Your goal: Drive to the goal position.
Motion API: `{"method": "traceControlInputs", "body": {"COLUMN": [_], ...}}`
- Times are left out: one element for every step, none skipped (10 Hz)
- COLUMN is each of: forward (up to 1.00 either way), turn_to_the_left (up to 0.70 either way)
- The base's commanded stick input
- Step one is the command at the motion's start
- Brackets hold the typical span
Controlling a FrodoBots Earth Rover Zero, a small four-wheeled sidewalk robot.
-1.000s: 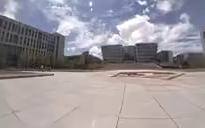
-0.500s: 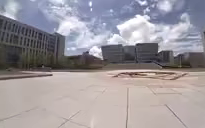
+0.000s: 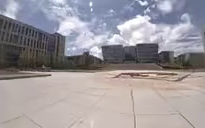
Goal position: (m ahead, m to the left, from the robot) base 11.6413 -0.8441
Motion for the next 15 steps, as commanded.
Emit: {"method": "traceControlInputs", "body": {"forward": [0.7, 0.7, 0.7, 0.7, 0.7, 0.7, 0.7, 0.7, 0.7, 0.7, 0.7, 0.7, 0.7, 0.7, 0.7], "turn_to_the_left": [0.0, 0.0, 0.04, 0.01, 0.0, 0.0, 0.0, 0.04, 0.04, 0.0, -0.1, -0.29, -0.28, -0.05, 0.04]}}
